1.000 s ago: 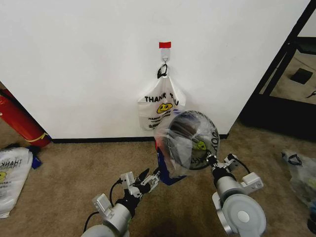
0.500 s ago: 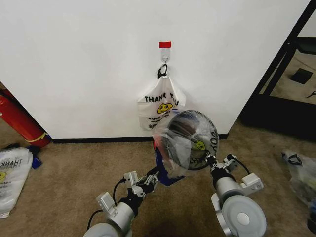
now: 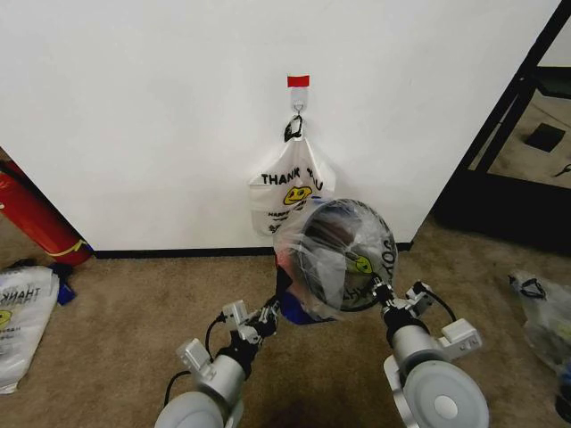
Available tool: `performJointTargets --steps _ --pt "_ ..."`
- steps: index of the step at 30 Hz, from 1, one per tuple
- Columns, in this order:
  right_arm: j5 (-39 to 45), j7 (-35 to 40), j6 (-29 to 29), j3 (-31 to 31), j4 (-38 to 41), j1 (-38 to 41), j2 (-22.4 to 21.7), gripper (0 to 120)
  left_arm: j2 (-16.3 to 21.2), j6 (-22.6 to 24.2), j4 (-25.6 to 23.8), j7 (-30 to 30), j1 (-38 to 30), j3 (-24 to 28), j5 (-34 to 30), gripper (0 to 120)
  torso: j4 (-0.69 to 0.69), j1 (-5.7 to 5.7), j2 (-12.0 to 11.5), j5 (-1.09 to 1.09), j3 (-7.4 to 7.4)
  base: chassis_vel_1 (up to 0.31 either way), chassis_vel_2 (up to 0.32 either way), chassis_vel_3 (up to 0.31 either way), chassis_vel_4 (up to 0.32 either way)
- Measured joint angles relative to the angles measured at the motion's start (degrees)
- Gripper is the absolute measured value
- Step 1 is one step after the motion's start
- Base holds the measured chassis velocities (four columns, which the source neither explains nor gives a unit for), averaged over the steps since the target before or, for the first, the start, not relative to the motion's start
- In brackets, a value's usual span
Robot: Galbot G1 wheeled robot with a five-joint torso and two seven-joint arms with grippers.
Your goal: Pick up the garbage bag from the wall and place it over the trash bin.
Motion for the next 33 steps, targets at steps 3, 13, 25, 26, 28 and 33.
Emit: performJointTargets --steps 3,13,25,26,28,33 --pt "-0.68 -0.52 -0.16 -0.68 0.24 -0.91 0.2 0 -1.2 -0.79 0.99 -0.65 -1.15 -0.09 0.78 0 0.0 0.0 0.0 0.0 0.0 0.0 0.0 0.0 0.0" --pt "-1.02 -0.81 -0.5 -1.32 1.2 -1.76 0.61 0 -1.65 -1.09 2.22 -0.14 -1.33 0.42 3.24 0 0.0 0.0 0.0 0.0 0.0 0.0 0.0 0.0 0.0" --pt "-1.49 -0.98 0.07 -1.2 0.5 -1.41 0.71 0 1.56 1.77 -1.26 1.51 1.35 -1.03 7.44 21 0.0 0.0 0.0 0.0 0.0 0.0 0.0 0.0 0.0" --pt "-1.54 -1.01 0.26 -1.1 0.06 -1.04 0.63 0 2.2 1.94 -2.28 1.48 1.87 -1.38 8.47 27 0.0 0.0 0.0 0.0 0.0 0.0 0.0 0.0 0.0" --pt "-1.56 -1.02 0.34 -1.06 -0.21 -0.79 0.57 0 2.59 2.18 -2.94 1.46 2.16 -1.53 9.31 31 0.0 0.0 0.0 0.0 0.0 0.0 0.0 0.0 0.0" --pt "-1.55 -1.03 0.55 -0.95 -0.99 0.2 0.44 0 3.41 2.39 -4.27 1.46 3.03 -1.72 12.28 49 0.0 0.0 0.0 -0.01 0.0 0.0 0.0 0.0 0.0"
